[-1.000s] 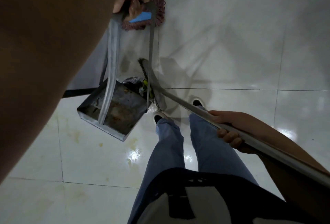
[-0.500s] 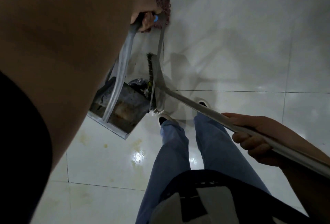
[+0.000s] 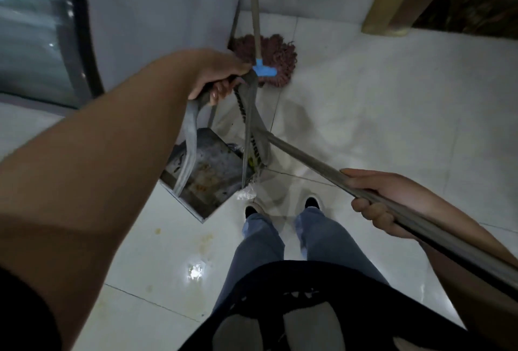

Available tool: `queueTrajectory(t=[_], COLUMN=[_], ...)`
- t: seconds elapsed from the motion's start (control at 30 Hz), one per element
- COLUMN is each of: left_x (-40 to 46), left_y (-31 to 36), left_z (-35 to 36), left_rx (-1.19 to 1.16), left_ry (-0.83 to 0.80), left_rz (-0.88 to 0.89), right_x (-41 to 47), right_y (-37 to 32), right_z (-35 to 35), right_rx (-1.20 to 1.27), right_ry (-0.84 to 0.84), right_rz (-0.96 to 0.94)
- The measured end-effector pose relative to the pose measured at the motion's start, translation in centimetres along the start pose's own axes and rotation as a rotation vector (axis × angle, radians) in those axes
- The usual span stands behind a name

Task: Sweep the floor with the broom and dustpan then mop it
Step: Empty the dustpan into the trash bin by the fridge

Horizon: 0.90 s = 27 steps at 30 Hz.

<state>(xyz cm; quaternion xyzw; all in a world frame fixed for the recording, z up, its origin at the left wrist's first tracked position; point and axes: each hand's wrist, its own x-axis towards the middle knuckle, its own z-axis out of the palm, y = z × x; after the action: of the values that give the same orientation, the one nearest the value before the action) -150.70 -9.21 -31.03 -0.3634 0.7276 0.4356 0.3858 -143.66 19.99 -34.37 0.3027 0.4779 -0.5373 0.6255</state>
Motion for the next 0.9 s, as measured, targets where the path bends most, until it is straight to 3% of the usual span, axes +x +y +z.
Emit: queueTrajectory(t=[0.33, 0.67, 0.9], left_x=[-11.2, -15.0, -14.5], left_y=[-8.2, -18.2, -20.0], left_z=[2.0, 13.0, 22.0], left_rx=[-0.361, -0.589, -0.664], left_ry=[0.162, 0.227, 0.318], left_rz=[0.028, 0.007, -0.025], right_x=[-2.1, -4.1, -2.3], right_y=[-4.5, -3.4, -6.0], right_z=[-1.1, -4.4, -5.1], right_rx=[-0.269, -0.429, -0.758], right_ry=[0.077, 0.117, 0.199], right_rz=[-0.023, 0.001, -0.054])
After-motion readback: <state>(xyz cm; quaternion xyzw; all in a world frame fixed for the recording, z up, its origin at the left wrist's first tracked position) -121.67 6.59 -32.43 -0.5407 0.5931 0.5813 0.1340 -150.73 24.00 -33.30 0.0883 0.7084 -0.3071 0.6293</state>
